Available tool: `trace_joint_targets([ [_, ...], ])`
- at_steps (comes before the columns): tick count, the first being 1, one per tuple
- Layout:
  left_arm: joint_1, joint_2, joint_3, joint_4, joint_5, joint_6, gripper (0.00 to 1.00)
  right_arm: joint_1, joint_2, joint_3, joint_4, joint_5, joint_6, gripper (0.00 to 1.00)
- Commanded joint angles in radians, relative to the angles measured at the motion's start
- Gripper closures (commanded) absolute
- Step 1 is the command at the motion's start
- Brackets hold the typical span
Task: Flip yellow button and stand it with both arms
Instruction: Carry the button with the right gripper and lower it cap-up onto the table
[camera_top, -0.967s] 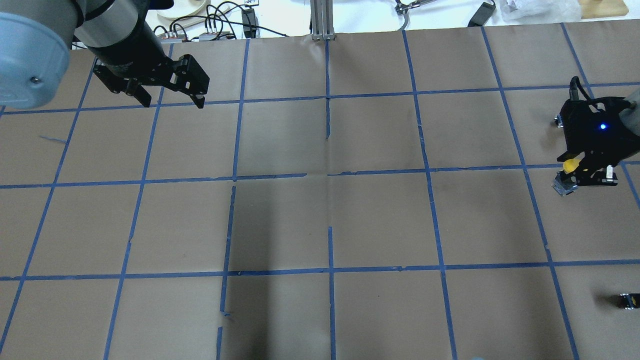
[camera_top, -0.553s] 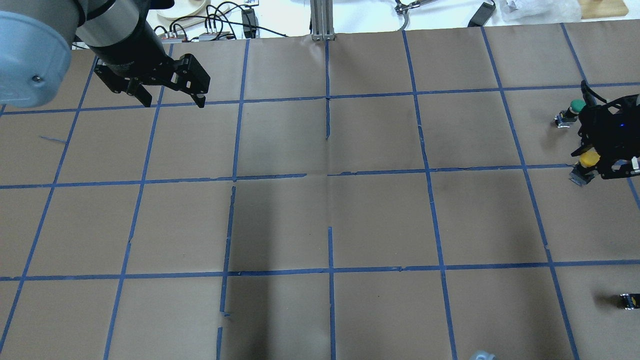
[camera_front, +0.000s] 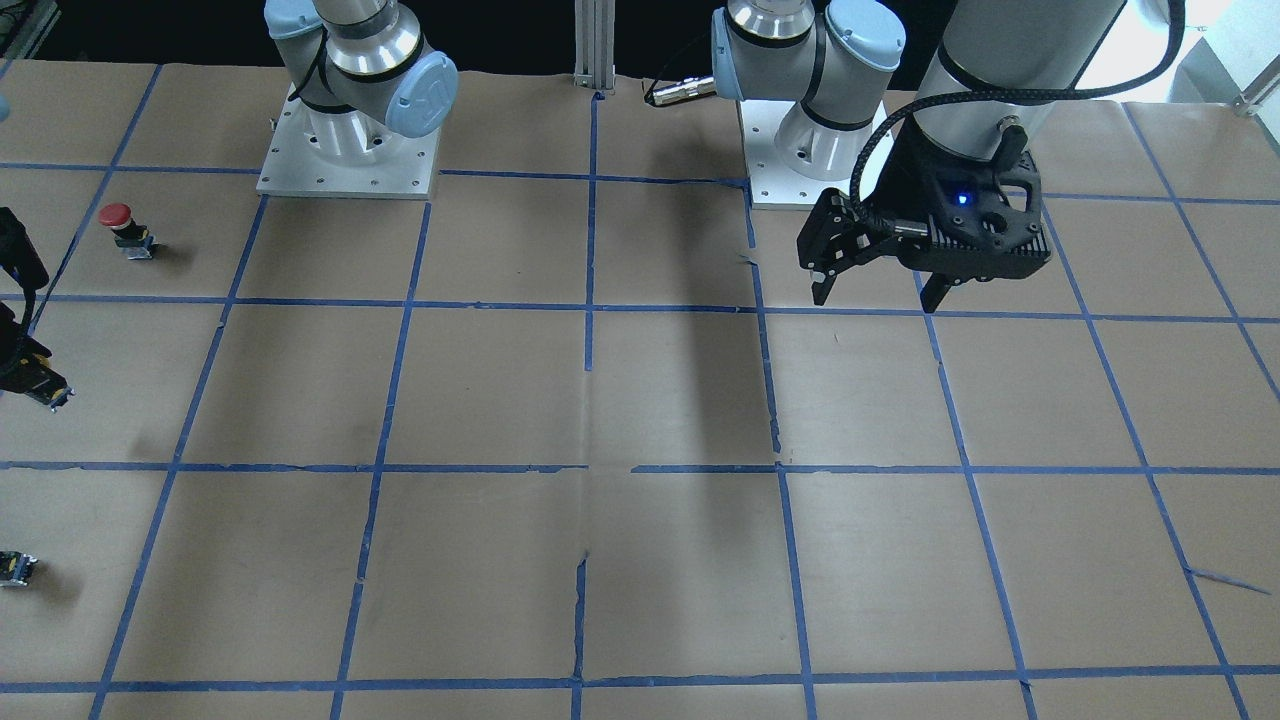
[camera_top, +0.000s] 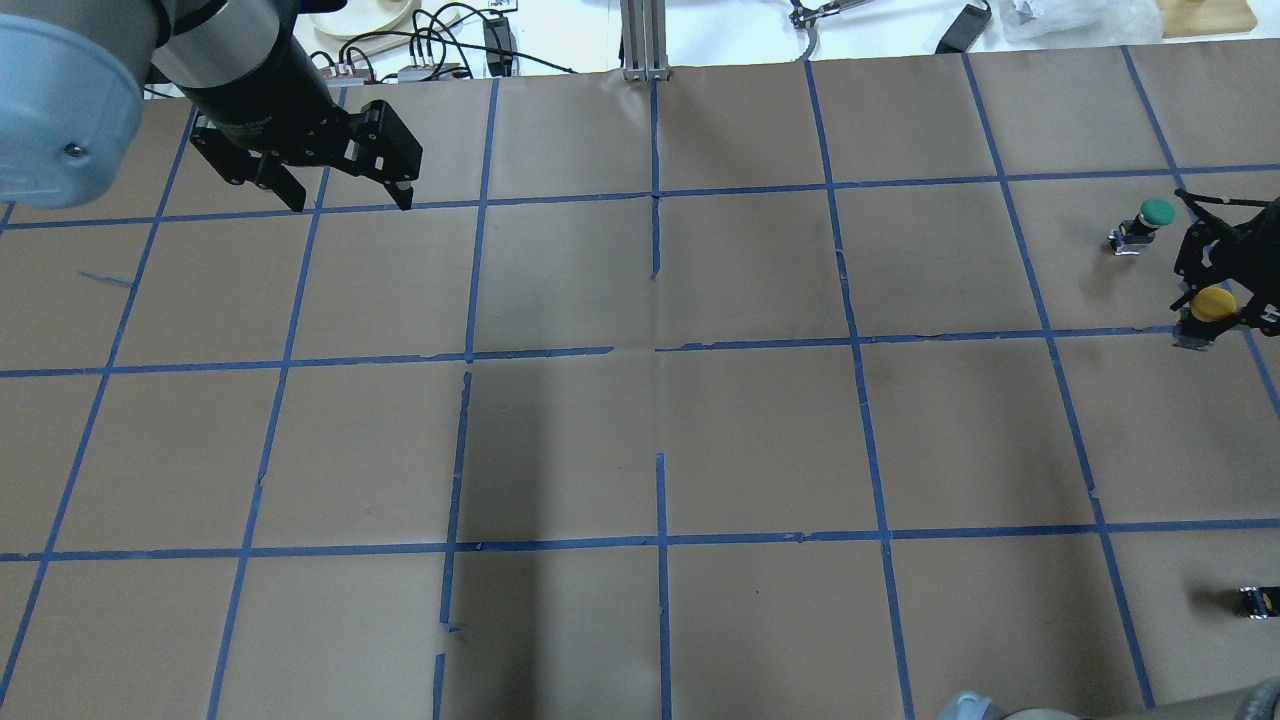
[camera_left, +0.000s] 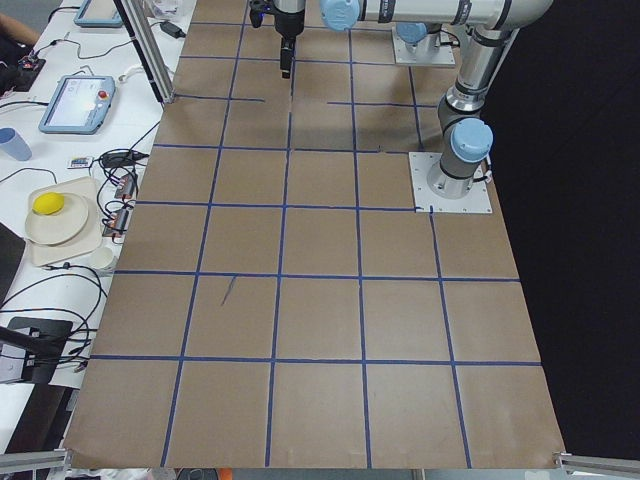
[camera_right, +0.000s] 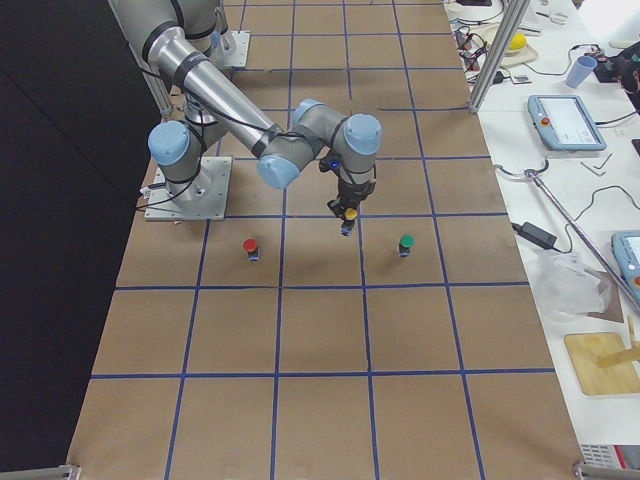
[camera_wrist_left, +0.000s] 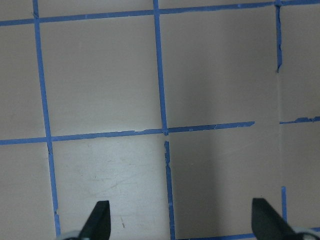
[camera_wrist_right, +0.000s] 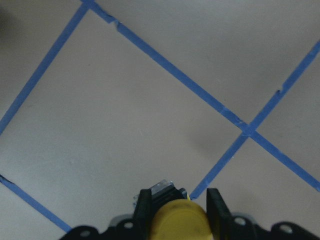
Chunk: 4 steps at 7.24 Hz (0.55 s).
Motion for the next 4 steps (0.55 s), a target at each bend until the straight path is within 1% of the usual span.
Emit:
trace_joint_targets([
  [1,0.000,-0.001,0.002,0.001,-0.004,-0.003,0.00,-0.070,0.006,0.008,0.083,-0.003,-0.168,0.70],
  [2,0.000,-0.005,0.010,0.001,-0.004,-0.027,0.00,-0.091,0.007,0.011,0.152,0.005,-0.191,0.71],
  [3,0.000,-0.007,0.012,0.000,-0.003,-0.030,0.00,-0.108,0.007,0.031,0.159,0.008,-0.262,0.73],
  [4,0.000,-0.005,0.016,-0.003,-0.001,-0.030,0.00,-0.111,0.015,0.051,0.145,0.010,-0.288,0.73],
])
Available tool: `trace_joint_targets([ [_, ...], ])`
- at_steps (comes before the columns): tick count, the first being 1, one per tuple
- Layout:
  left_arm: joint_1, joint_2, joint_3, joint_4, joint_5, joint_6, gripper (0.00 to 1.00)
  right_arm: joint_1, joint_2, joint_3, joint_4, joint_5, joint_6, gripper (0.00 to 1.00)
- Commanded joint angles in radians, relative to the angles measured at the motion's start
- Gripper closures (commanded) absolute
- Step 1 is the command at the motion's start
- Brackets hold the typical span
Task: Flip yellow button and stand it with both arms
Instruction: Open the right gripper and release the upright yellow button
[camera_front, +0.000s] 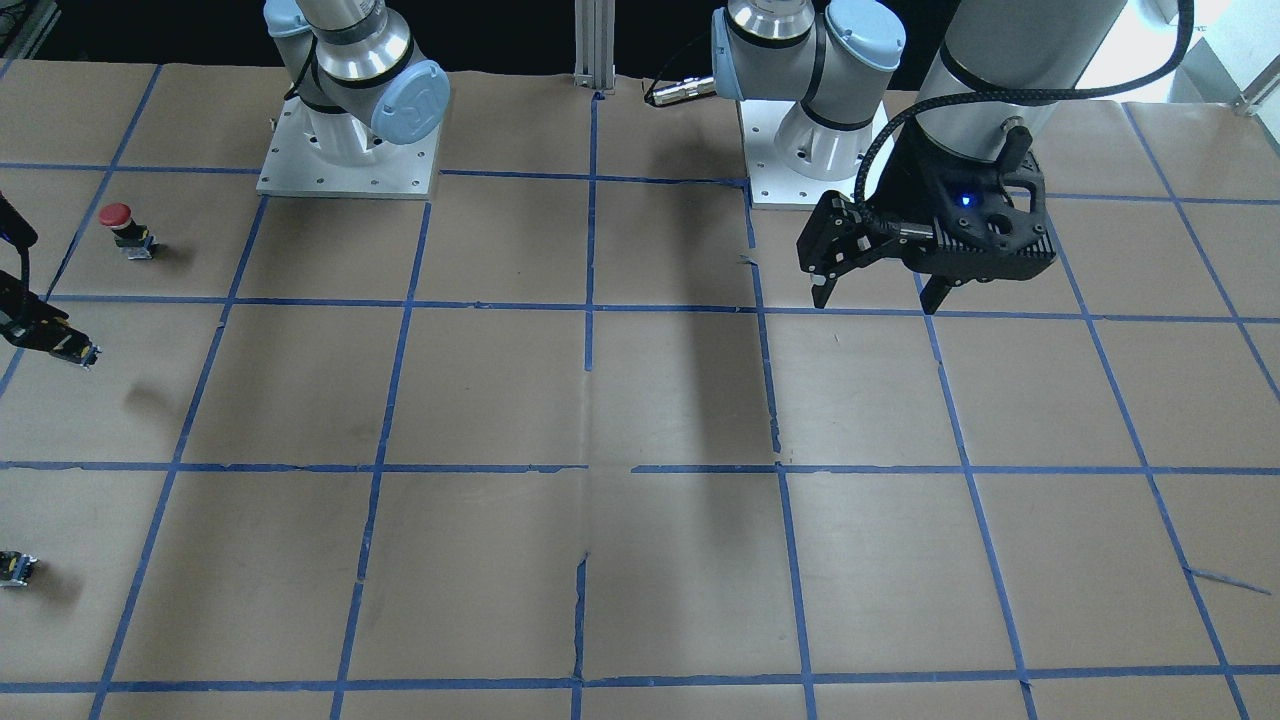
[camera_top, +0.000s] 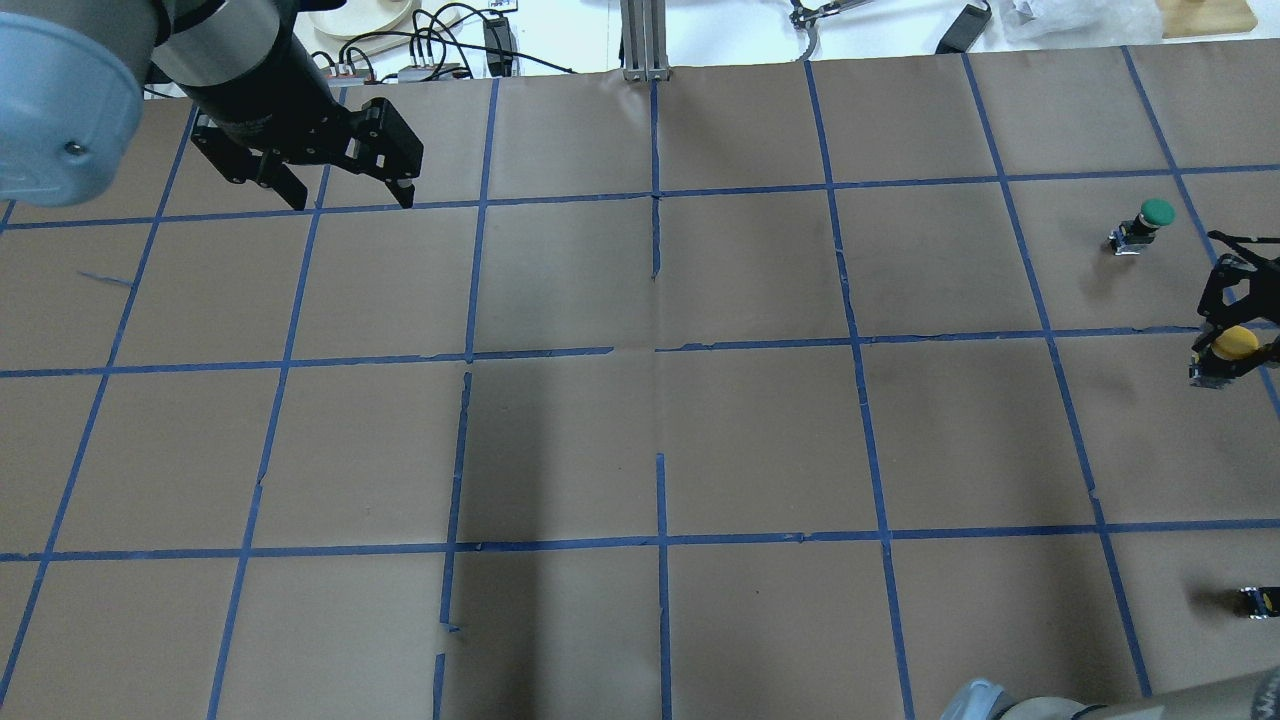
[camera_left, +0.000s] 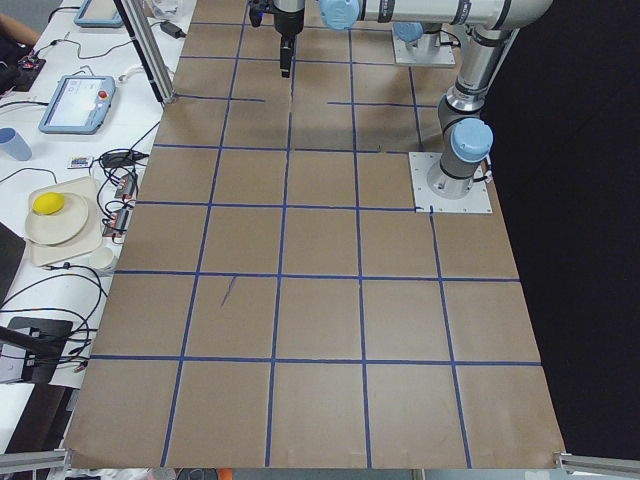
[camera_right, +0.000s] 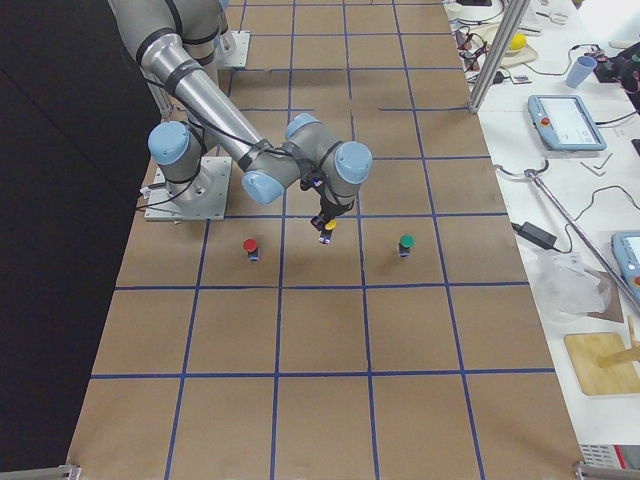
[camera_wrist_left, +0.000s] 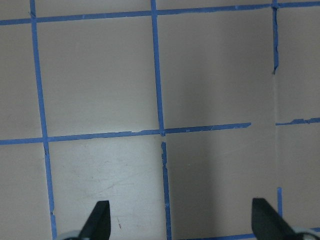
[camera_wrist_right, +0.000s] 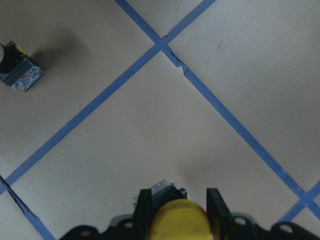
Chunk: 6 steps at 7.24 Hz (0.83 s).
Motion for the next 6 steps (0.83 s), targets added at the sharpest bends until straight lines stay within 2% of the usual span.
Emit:
trace_joint_targets([
  [1,0.000,-0.002,0.005,-0.003,0.000,-0.005,0.00,-0.015,0.014,0.028,-0.018,0.002,-0.061,0.73],
  [5,0.000,0.000,0.007,-0.001,-0.001,-0.005,0.00,-0.041,0.061,0.025,-0.063,0.005,-0.060,0.70],
  [6,0.000,0.000,0.007,-0.001,-0.003,-0.005,0.00,-0.042,0.066,0.026,-0.058,0.000,-0.054,0.53],
])
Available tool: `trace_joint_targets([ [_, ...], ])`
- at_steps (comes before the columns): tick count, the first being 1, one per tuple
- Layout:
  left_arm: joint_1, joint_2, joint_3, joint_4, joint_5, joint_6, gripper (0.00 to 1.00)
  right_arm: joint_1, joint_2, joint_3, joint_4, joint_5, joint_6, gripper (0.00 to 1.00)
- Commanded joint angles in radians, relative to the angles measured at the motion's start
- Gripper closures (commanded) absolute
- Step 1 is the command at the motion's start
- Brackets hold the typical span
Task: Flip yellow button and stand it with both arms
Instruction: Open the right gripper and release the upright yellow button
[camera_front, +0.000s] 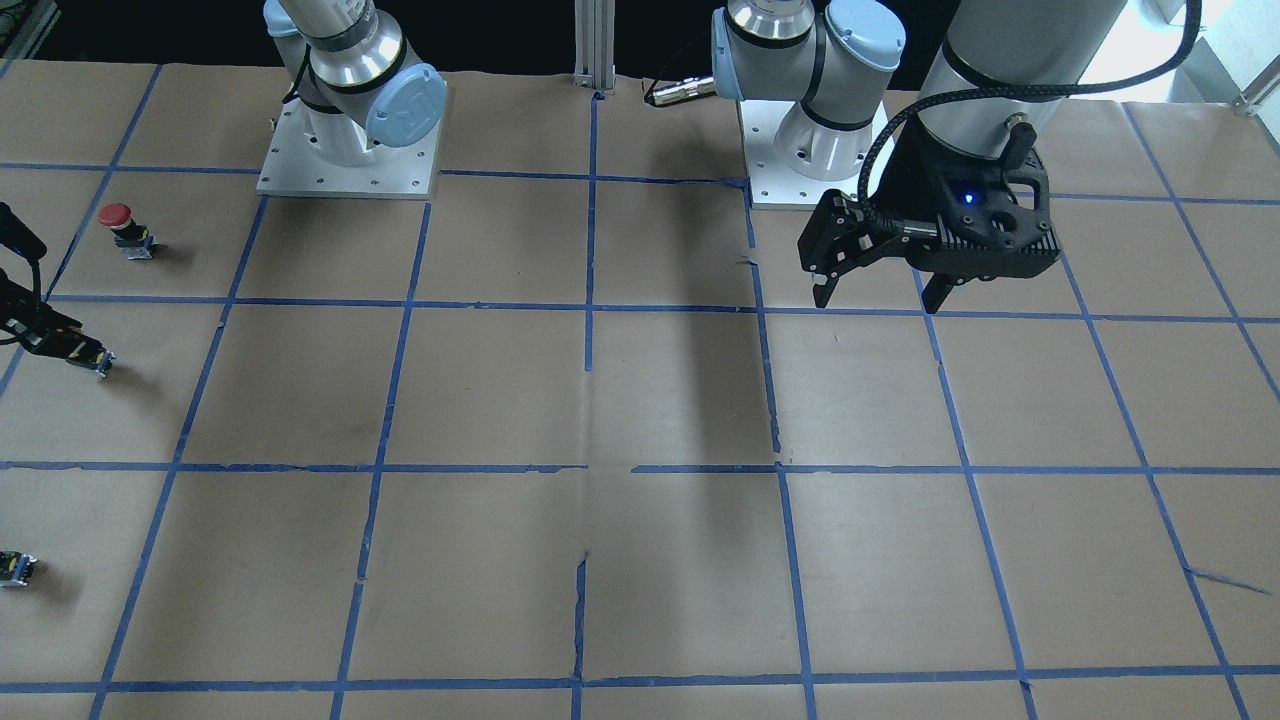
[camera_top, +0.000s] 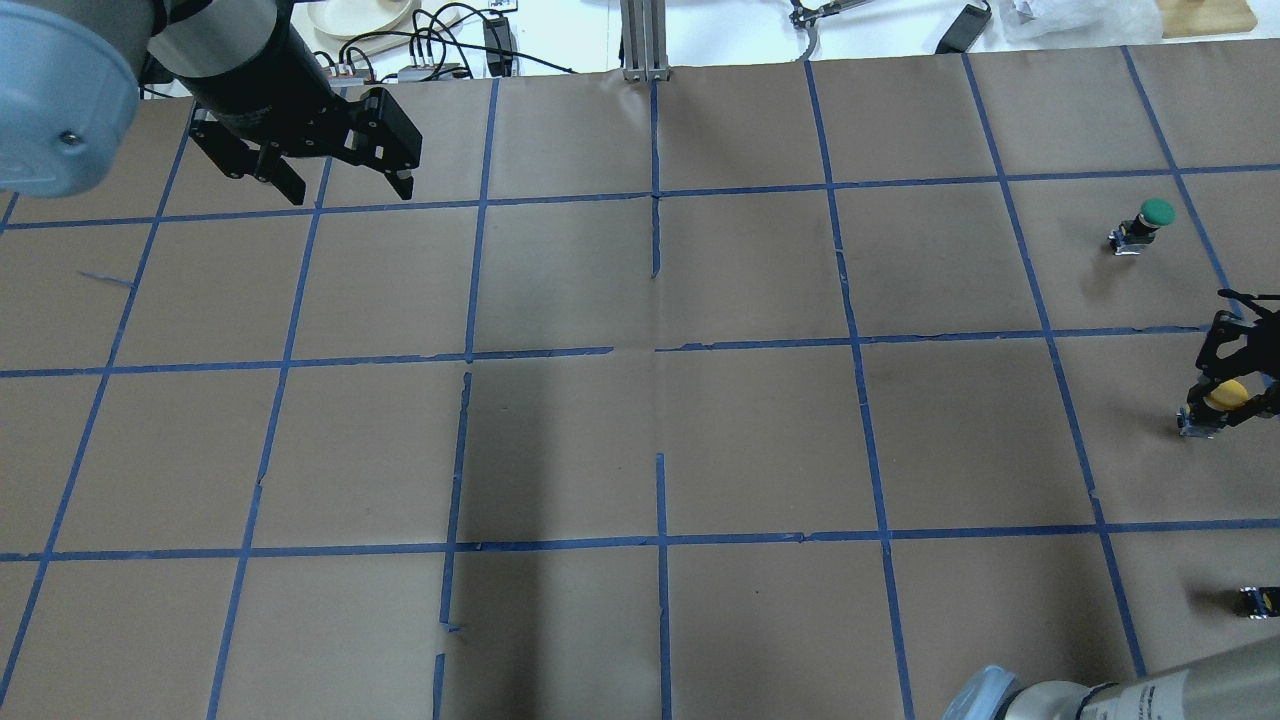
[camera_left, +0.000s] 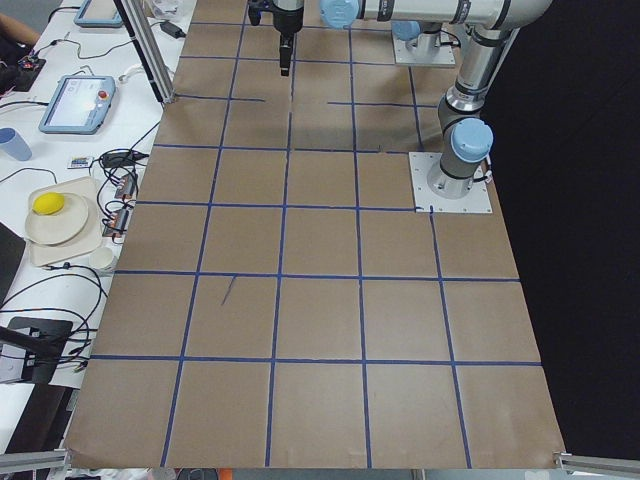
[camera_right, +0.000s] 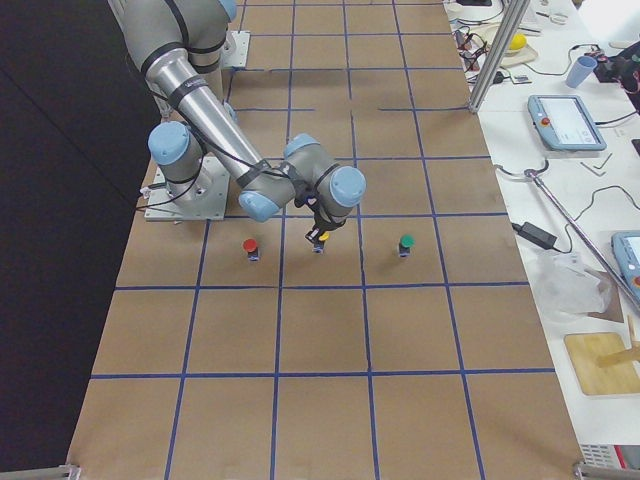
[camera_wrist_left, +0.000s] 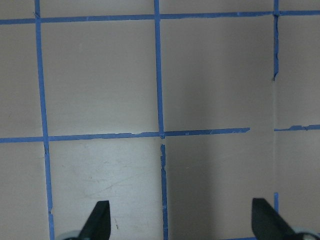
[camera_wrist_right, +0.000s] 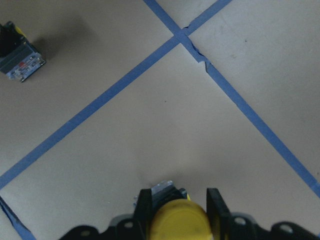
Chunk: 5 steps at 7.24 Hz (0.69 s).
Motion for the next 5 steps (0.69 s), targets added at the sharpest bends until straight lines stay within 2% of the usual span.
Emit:
trace_joint_targets([
  [1,0.002,0.000,0.000,0.000,-0.001,0.000,0.00,-0.004,0.023,0.000,0.003,0.000,0.007,0.01],
  [4,0.002,0.000,0.000,0.000,0.000,0.000,0.00,-0.003,0.019,-0.016,0.024,0.011,0.067,0.00],
  [5,0.002,0.003,0.000,0.000,0.002,-0.002,0.00,-0.003,-0.020,-0.064,0.129,0.052,0.137,0.00],
])
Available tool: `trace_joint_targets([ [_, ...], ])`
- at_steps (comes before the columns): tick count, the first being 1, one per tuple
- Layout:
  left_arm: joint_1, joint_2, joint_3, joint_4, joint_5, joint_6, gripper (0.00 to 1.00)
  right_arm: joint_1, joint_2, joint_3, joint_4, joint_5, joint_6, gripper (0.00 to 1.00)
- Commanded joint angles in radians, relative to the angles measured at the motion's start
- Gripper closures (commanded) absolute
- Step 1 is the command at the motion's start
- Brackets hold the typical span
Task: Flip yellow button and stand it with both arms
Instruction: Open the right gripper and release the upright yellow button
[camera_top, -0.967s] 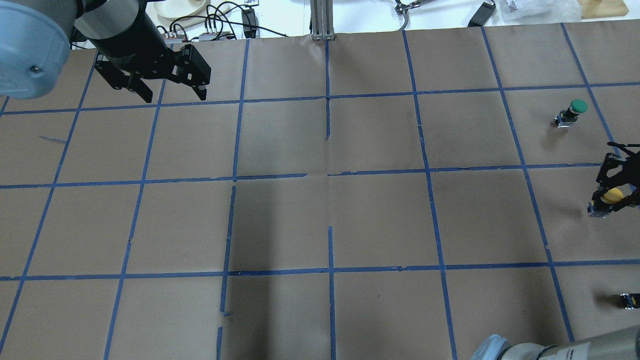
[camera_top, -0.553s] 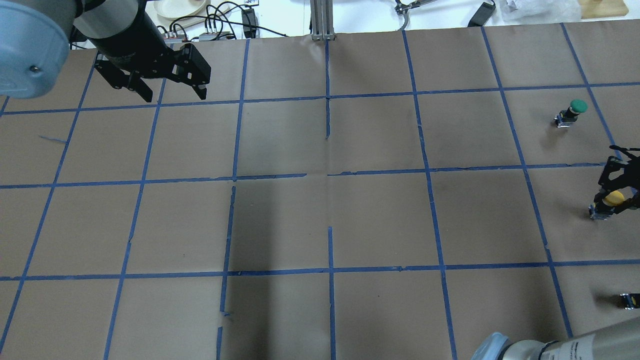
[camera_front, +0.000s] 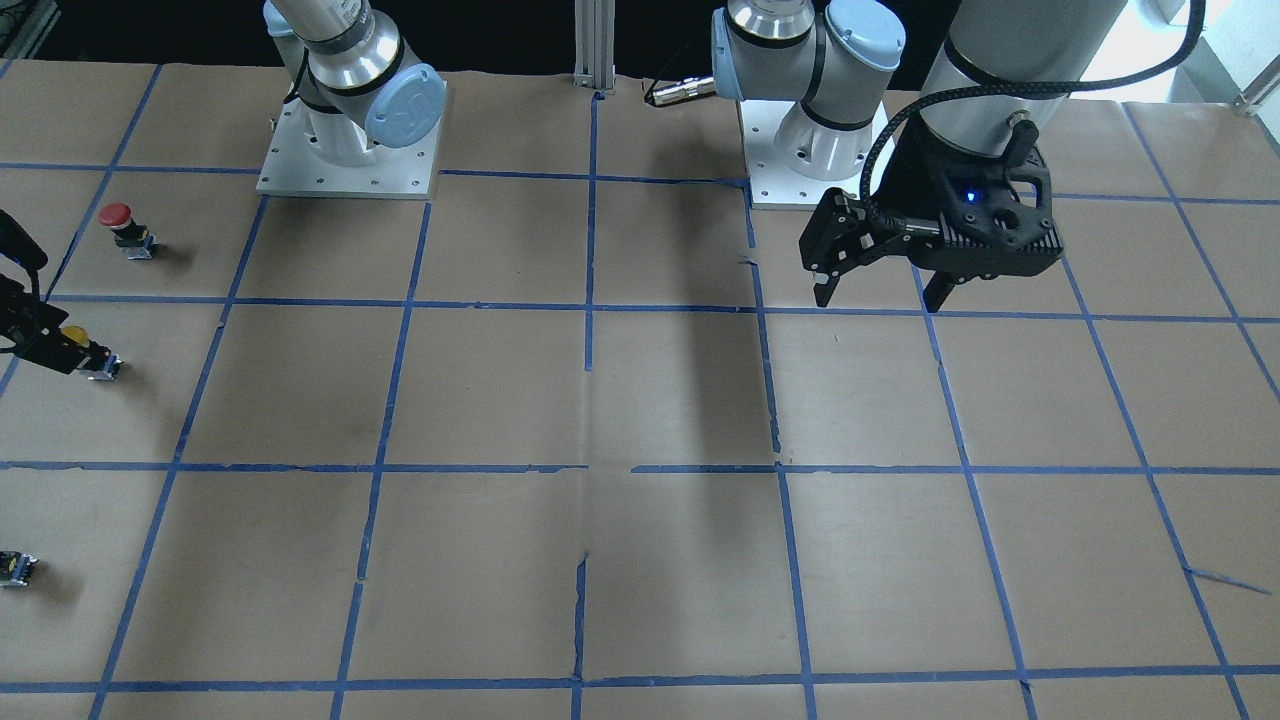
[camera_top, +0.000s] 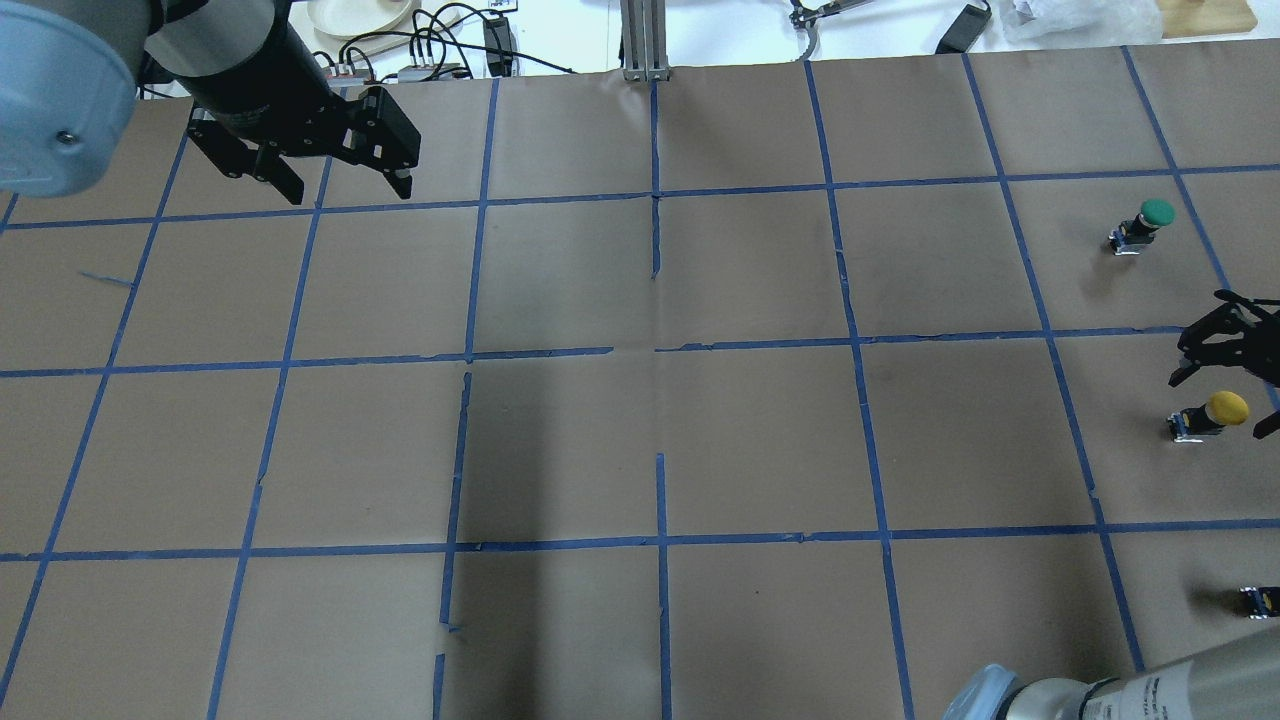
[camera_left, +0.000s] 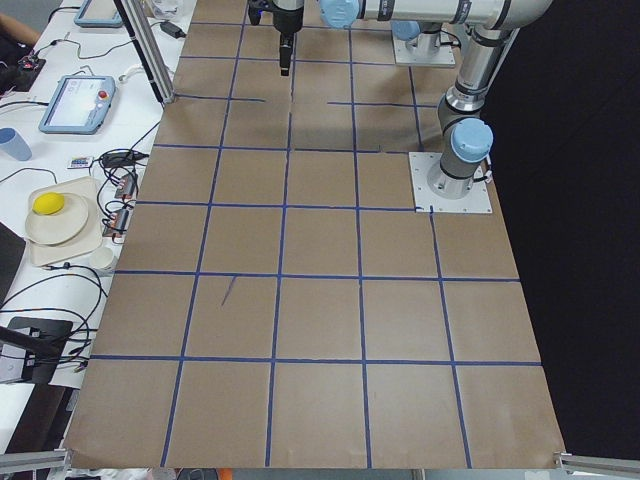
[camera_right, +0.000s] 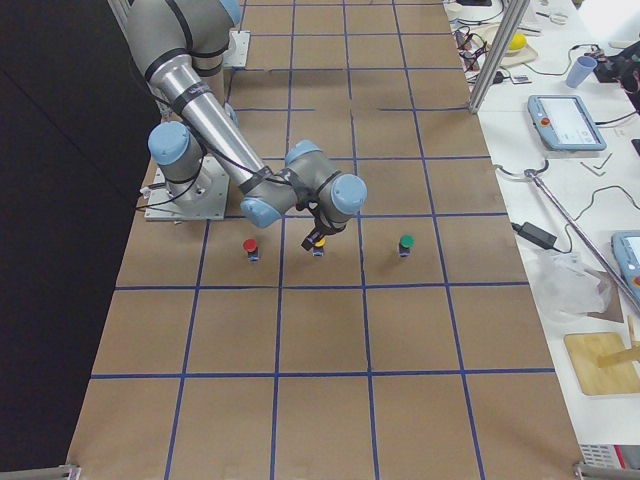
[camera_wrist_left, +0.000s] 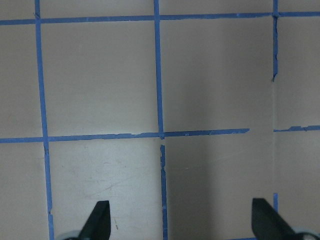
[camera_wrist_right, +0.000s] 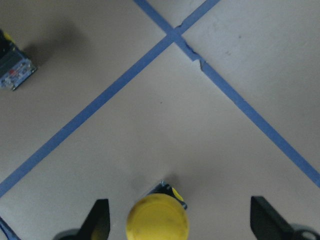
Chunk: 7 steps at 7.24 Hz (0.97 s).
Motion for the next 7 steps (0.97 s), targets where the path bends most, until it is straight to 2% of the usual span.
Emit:
trace_joint_targets([
  [1,0.000,0.000,0.000,0.000,0.004,0.001,0.00,0.007,-0.061,-0.106,0.202,0.048,0.204,0.00],
  [3,0.000,0.002,0.000,-0.001,0.004,0.001,0.00,0.060,-0.081,-0.248,0.393,0.163,0.480,0.00],
  [5,0.000,0.002,0.000,0.000,0.007,0.001,0.00,0.263,-0.089,-0.395,0.511,0.170,0.799,0.00],
  [7,0.000,0.005,0.000,0.000,0.004,0.001,0.00,0.510,-0.083,-0.528,0.512,0.150,1.178,0.00],
])
